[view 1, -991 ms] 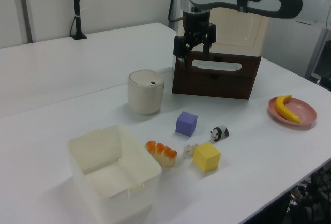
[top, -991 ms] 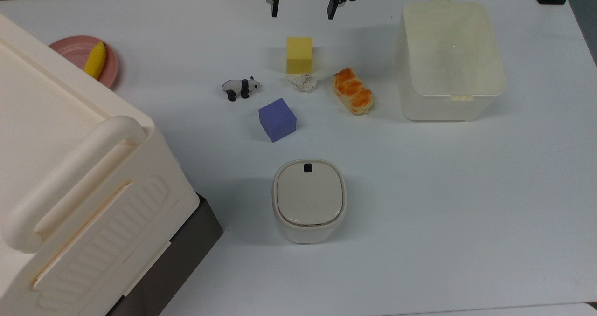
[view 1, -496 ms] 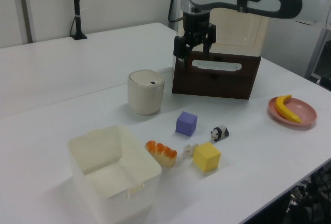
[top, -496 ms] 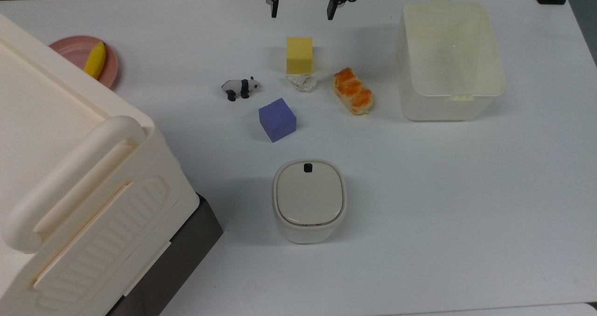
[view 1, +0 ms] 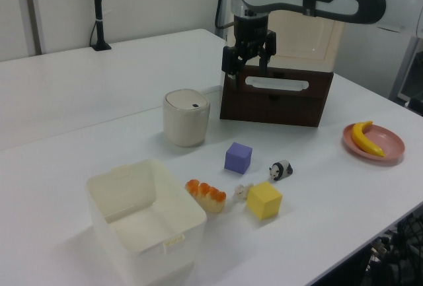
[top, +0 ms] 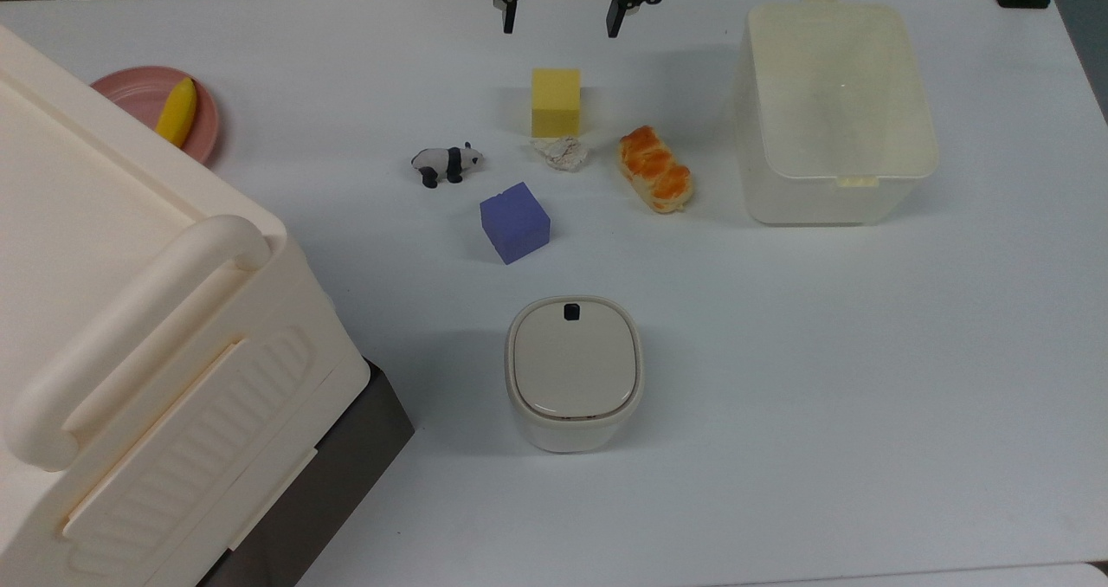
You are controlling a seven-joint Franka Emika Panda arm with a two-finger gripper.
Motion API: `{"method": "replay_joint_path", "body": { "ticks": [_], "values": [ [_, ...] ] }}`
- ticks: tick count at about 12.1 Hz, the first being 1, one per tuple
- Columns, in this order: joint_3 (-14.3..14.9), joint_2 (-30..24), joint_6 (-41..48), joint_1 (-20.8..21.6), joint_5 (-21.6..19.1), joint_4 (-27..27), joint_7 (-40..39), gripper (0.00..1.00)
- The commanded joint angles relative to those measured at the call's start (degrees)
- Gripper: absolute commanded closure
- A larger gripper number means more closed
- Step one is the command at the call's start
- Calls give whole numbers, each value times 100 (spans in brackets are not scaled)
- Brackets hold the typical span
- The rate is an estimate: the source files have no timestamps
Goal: Put the bread in the basket
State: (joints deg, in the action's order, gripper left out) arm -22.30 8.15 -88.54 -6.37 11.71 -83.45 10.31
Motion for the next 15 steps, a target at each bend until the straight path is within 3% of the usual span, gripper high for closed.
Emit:
{"method": "replay_joint_path", "body": {
  "ticks": [1,15],
  "values": [
    [59,-59,-67,48,-63,-119,-82,0],
    [77,46,-49,39,77,-119,-135,0]
  ]
}}
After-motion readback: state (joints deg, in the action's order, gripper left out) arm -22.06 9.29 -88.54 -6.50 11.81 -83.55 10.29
